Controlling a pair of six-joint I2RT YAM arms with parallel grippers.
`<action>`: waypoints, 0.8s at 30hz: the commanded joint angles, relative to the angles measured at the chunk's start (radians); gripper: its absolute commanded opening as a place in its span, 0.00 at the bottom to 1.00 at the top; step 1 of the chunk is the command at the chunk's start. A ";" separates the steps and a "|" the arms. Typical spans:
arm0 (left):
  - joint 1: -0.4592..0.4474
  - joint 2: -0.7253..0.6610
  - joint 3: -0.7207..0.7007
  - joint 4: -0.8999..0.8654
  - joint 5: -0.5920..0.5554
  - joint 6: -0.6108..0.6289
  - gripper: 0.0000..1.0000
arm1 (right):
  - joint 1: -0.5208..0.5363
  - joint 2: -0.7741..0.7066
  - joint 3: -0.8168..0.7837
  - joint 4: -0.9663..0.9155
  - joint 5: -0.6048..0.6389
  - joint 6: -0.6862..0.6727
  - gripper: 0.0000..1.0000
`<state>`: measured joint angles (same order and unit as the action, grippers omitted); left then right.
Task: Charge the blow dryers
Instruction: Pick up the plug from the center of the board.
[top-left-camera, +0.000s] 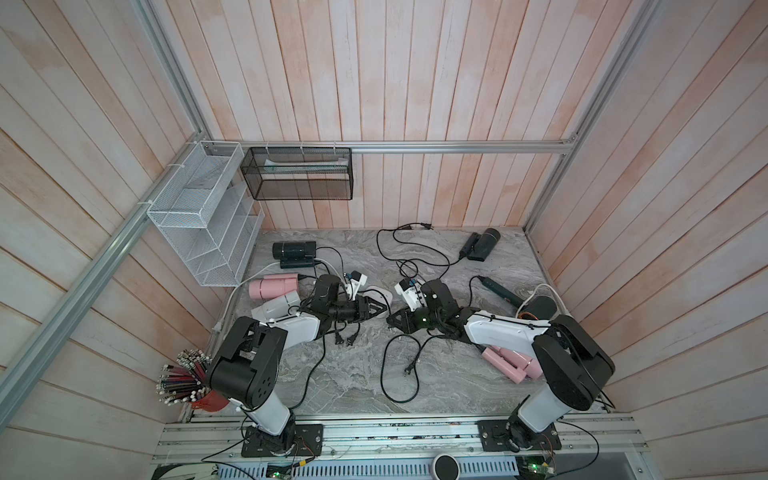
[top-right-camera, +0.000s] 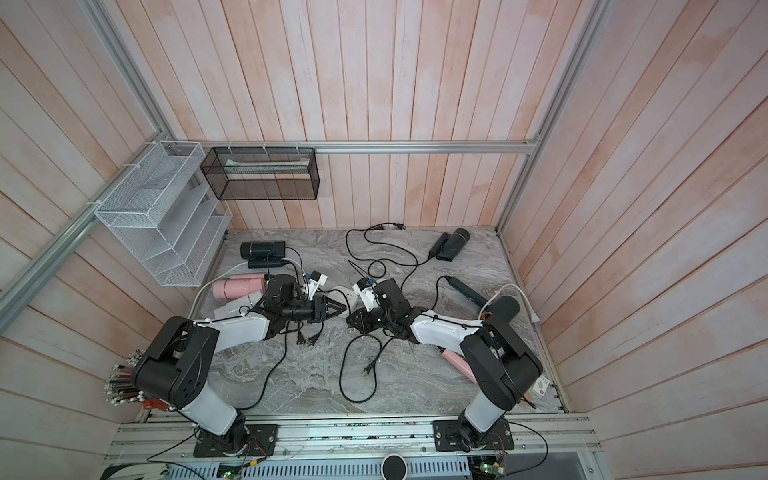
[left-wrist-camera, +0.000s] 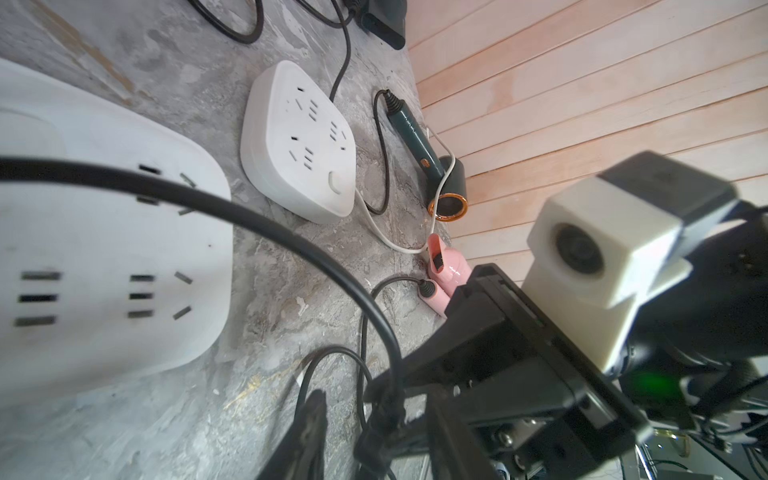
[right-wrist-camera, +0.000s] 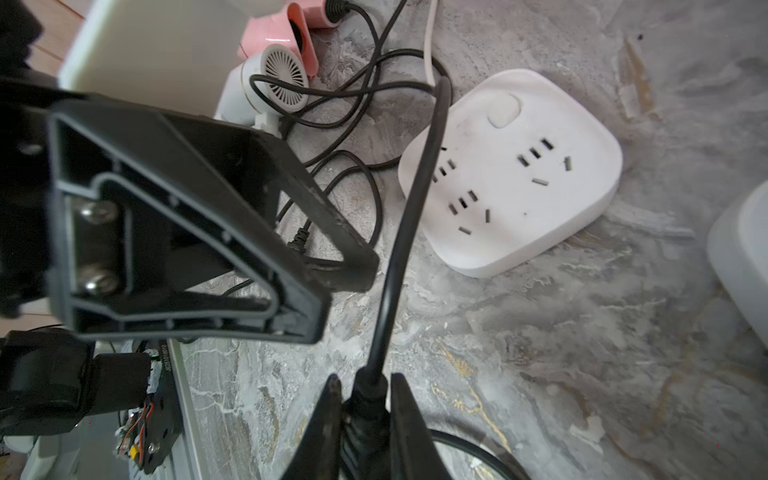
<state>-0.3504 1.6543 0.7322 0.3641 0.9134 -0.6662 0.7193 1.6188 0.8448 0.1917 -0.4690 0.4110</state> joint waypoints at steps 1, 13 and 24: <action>-0.012 0.017 -0.001 0.106 0.076 -0.009 0.42 | 0.005 -0.023 -0.021 -0.014 -0.063 -0.031 0.18; -0.031 0.084 -0.016 0.254 0.090 -0.115 0.30 | 0.005 -0.037 -0.041 0.000 -0.077 -0.034 0.18; -0.042 0.093 -0.032 0.292 0.062 -0.168 0.14 | 0.005 -0.044 -0.058 0.014 -0.052 -0.017 0.26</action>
<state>-0.3893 1.7428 0.7204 0.6155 0.9882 -0.8139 0.7193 1.5986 0.7982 0.1944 -0.5285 0.3927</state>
